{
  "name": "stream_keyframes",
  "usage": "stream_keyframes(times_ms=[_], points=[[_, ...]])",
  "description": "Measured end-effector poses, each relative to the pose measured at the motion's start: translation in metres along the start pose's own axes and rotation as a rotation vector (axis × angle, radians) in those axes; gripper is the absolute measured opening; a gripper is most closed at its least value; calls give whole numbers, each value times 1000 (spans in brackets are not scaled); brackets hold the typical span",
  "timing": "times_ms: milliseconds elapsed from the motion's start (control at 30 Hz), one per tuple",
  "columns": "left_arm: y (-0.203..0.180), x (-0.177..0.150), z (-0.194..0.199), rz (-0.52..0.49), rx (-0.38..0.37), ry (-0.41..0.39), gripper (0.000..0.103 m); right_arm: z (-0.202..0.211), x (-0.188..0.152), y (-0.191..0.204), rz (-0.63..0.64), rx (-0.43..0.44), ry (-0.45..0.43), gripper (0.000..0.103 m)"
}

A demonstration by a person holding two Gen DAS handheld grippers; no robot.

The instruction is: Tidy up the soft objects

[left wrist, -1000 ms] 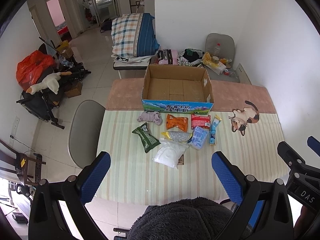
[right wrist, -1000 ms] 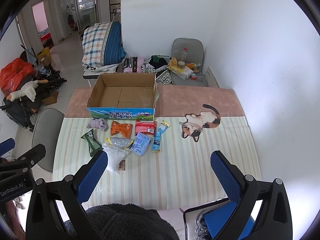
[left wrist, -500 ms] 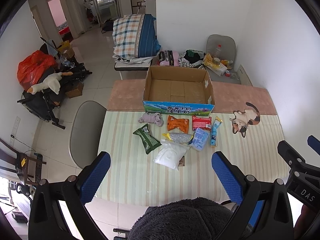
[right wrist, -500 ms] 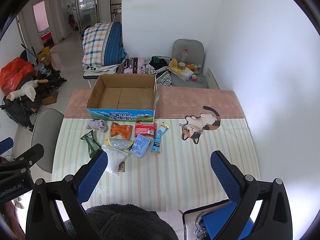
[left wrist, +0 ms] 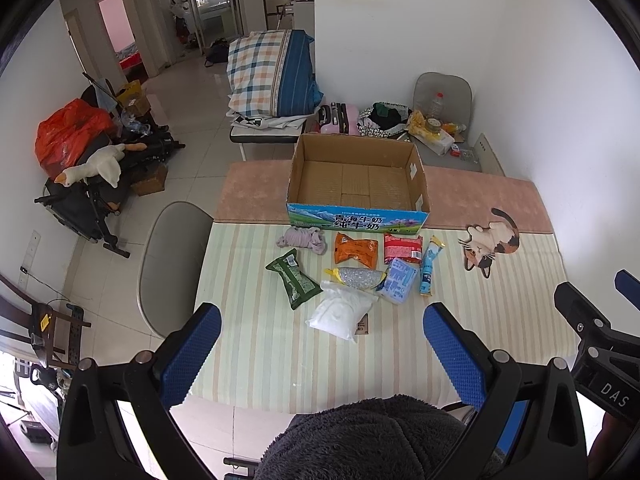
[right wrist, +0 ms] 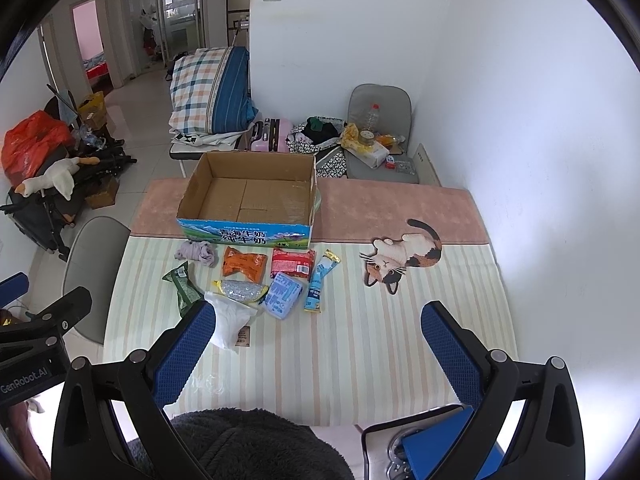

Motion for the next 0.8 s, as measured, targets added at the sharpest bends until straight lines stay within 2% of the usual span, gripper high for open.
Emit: stream_keyframes(times_ms=[567, 633, 700, 800], points=[[-5, 2, -3, -2, -24, 4, 103, 1, 1, 1, -1, 0, -1, 103], [-4, 6, -9, -2, -40, 16, 103, -1, 2, 1, -7, 4, 6, 103], [-2, 15, -24, -13, -24, 29, 103, -6, 3, 0, -22, 17, 14, 103], [9, 31, -57, 5, -11, 46, 103, -33, 7, -4, -46, 49, 48, 103]])
Point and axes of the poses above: each gripper's, at about its wrist camera, not at the fingertips, and z roughly against the way its jaws point, y to its left, x to its top, the point moved 6 cm from there along -z, roughly the way its jaws point, and after that the axes turned 4 degrees about y, right-handed, at the moved point
